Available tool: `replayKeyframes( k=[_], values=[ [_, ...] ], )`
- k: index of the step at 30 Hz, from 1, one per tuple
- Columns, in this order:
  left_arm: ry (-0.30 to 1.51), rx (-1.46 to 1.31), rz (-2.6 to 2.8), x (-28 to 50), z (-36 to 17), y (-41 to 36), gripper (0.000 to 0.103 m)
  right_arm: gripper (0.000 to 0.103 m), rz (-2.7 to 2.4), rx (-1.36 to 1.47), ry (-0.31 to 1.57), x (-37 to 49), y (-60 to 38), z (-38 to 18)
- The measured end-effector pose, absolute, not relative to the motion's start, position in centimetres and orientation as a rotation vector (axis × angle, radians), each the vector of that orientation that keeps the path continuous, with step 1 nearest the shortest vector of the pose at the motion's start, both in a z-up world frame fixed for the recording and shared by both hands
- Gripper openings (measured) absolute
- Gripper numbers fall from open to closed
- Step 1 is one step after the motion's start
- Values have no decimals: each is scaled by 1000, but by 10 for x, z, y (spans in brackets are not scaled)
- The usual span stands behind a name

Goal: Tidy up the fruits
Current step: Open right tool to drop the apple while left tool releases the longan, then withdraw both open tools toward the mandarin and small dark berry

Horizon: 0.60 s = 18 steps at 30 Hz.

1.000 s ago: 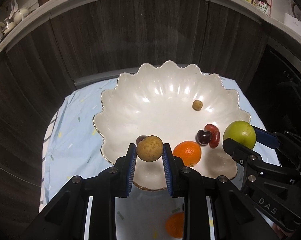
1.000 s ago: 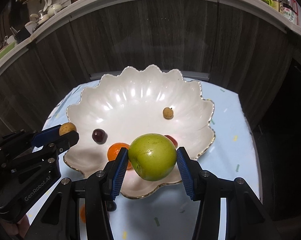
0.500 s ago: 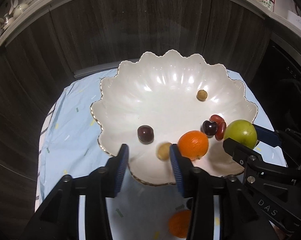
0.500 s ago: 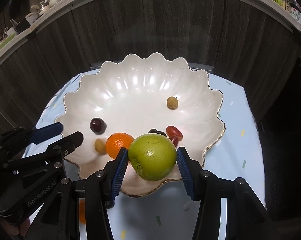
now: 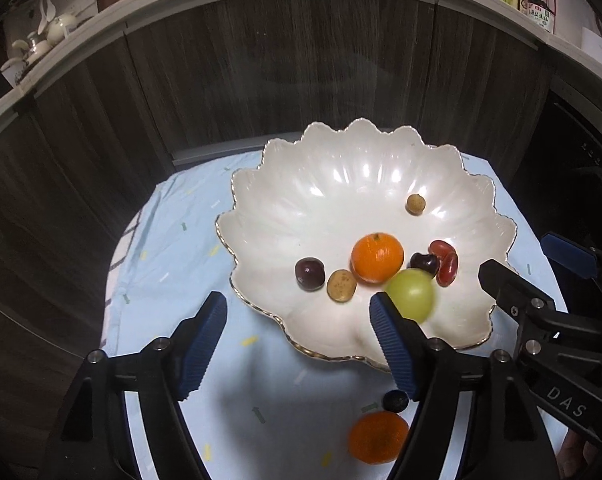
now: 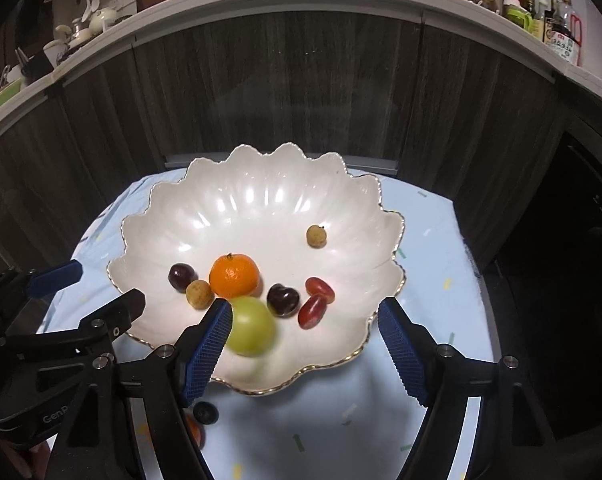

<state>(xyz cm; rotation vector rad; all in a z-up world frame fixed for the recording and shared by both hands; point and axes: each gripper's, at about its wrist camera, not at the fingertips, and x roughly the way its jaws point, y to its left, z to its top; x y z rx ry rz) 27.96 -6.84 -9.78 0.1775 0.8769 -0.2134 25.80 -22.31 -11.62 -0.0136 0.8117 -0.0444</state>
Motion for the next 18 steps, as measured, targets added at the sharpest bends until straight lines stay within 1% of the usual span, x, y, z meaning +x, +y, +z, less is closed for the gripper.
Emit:
replayKeyframes(
  k=[5, 18],
  values=[
    [854, 179, -204, 271, -87, -68, 79, 76, -53, -6, 798, 249, -227, -108],
    [828, 181, -214, 241, -74, -70, 80, 76, -63, 8, 779, 218, -231, -96]
  ],
)
